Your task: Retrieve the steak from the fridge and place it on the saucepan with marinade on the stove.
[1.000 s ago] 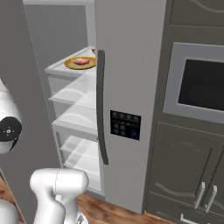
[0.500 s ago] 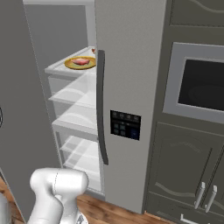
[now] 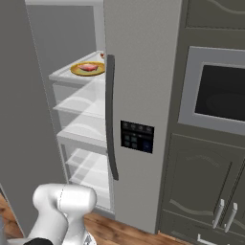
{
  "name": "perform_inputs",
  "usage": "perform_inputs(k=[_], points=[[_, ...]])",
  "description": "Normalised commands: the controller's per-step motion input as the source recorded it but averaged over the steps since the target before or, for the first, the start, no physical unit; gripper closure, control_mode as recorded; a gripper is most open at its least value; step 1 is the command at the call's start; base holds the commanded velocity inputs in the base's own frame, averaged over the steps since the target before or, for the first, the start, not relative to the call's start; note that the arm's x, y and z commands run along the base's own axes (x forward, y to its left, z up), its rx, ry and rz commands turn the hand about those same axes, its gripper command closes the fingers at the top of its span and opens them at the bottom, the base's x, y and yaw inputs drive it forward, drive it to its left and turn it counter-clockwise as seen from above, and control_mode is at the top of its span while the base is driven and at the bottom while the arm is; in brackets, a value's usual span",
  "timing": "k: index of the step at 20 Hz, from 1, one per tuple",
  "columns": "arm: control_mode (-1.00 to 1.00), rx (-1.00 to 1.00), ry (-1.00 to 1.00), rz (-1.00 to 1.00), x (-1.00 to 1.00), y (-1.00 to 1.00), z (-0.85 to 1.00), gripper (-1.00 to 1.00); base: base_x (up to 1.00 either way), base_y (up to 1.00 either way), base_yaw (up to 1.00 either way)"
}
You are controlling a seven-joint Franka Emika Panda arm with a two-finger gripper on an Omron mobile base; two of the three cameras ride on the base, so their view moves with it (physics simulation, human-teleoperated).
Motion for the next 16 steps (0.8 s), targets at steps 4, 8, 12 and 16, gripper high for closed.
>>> perform_inputs(k=[4, 8, 12, 16], points=[[-1.00, 0.15, -0.21, -0.25, -0.14, -0.14, -0.33, -1.00, 0.00, 0.00, 0.00], [-1.00, 0.30, -0.30, -0.38, -0.17, -0.05, -0.18, -1.00, 0.00, 0.00, 0.00], [-1.00, 0.37, -0.30, -0.43, -0.02, -0.15, 0.00, -1.00, 0.00, 0.00, 0.00], [-1.00, 0.40, -0.22, -0.34, 0.00, -0.24, 0.26, -1.00, 0.00, 0.00, 0.00]])
